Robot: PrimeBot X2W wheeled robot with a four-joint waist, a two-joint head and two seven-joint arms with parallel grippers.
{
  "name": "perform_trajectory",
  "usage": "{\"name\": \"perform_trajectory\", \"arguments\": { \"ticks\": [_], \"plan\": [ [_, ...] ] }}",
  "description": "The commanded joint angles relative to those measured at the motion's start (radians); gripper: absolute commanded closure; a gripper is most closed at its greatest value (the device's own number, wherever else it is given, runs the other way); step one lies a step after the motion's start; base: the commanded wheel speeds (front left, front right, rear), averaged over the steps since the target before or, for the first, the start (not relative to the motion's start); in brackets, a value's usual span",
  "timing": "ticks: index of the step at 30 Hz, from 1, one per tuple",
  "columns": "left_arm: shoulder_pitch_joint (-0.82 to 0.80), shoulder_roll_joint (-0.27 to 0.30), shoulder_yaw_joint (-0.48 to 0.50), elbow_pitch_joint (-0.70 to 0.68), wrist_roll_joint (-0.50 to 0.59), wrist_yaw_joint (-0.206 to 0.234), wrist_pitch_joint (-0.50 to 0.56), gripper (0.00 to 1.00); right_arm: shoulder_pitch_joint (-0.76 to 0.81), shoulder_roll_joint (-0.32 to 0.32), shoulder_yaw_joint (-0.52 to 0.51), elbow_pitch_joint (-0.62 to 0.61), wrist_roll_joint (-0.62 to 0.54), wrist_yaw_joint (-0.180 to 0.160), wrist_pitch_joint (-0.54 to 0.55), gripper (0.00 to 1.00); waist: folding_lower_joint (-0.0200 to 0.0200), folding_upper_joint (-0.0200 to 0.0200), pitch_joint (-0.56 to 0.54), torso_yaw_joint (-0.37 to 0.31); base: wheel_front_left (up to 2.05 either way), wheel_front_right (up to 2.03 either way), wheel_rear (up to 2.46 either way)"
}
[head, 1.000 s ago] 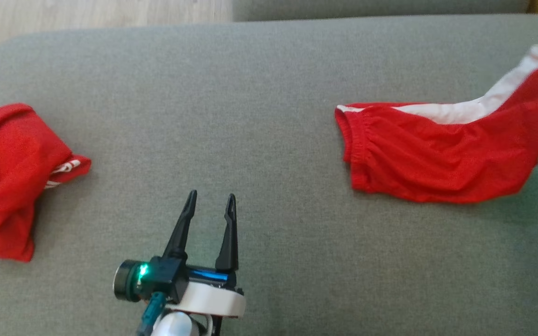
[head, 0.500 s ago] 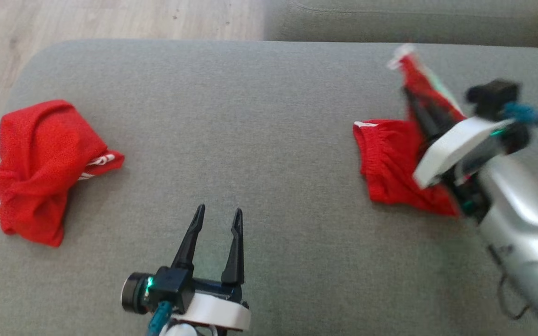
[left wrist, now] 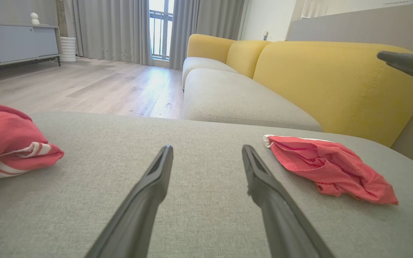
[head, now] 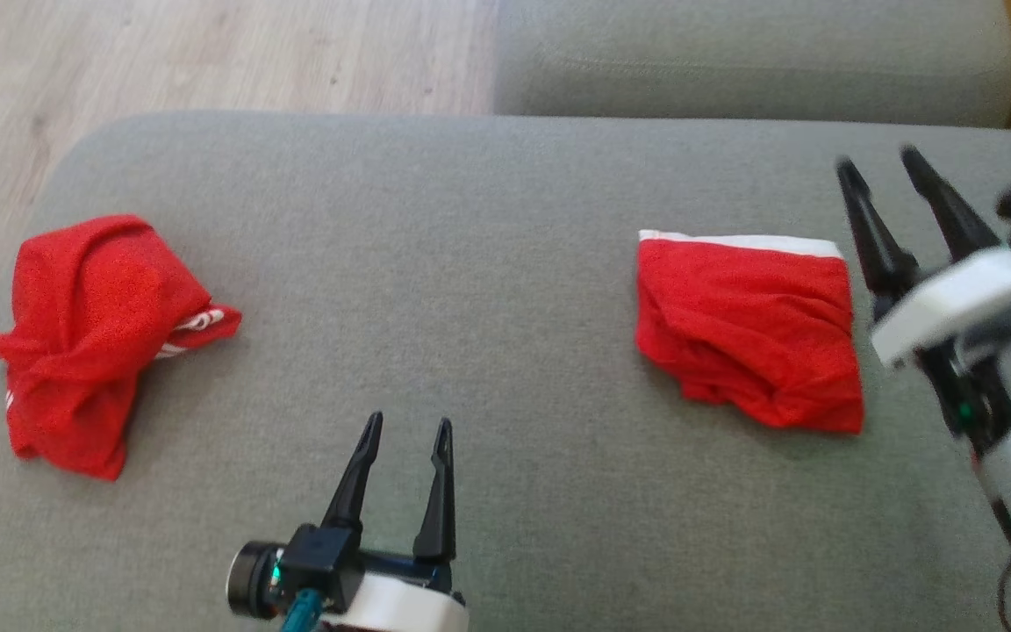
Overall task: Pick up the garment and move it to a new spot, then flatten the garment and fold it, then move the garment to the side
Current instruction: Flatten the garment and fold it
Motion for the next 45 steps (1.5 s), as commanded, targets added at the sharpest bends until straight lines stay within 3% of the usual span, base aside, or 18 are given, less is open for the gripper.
{"name": "perform_trajectory", "arguments": {
  "ticks": [1, 11, 12, 13, 14, 21, 28, 36, 45],
  "plan": [
    [-0.011, -0.003, 0.030, -0.028, 0.000, 0.004, -0.009, 0.00, 0.023, -0.016, -0.008, -0.034, -0.005, -0.001, -0.003, 0.00, 0.0000, -0.0001, -0.018, -0.013, 0.00, 0.00, 0.00],
    [0.024, -0.003, 0.052, -0.030, 0.013, 0.000, -0.009, 0.00, 0.224, -0.039, -0.114, -0.085, 0.020, -0.001, 0.013, 0.00, 0.0000, -0.0001, -0.067, -0.033, 0.00, 0.00, 0.00],
    [0.027, -0.003, 0.053, -0.031, 0.014, -0.001, -0.009, 0.00, 0.236, -0.039, -0.119, -0.090, 0.019, -0.001, 0.012, 0.19, 0.0000, -0.0001, -0.069, -0.031, 0.00, 0.00, 0.00],
    [0.030, -0.003, 0.054, -0.031, 0.014, -0.002, -0.009, 0.00, 0.250, -0.037, -0.120, -0.092, 0.018, -0.001, 0.012, 0.69, 0.0000, -0.0001, -0.070, -0.027, 0.00, 0.00, 0.00],
    [0.032, -0.003, 0.055, -0.032, 0.015, -0.002, -0.009, 0.00, 0.261, -0.033, -0.121, -0.094, 0.020, -0.001, 0.013, 1.00, 0.0000, -0.0001, -0.071, -0.023, 0.00, 0.00, 0.00],
    [0.023, -0.003, 0.038, -0.041, 0.011, -0.004, -0.009, 0.00, 0.234, 0.007, -0.114, -0.045, 0.013, -0.001, 0.042, 1.00, 0.0000, -0.0001, -0.037, 0.056, 0.00, 0.00, 0.00],
    [-0.020, -0.003, 0.004, -0.048, -0.006, -0.006, -0.009, 0.00, 0.086, 0.037, -0.012, 0.158, -0.009, -0.001, 0.057, 1.00, 0.0000, -0.0001, 0.033, 0.142, 0.00, 0.00, 0.00],
    [-0.055, -0.003, -0.015, -0.043, -0.022, 0.000, -0.009, 0.00, 0.045, 0.101, 0.135, 0.296, 0.048, -0.001, 0.015, 1.00, 0.0000, -0.0001, 0.060, 0.163, 0.00, 0.00, 0.00],
    [-0.037, -0.003, -0.009, -0.045, -0.027, 0.012, -0.009, 0.00, 0.094, 0.157, 0.354, 0.287, 0.150, -0.001, -0.069, 1.00, 0.0000, -0.0001, 0.025, 0.123, 0.00, 0.00, 0.00]
  ]
}}
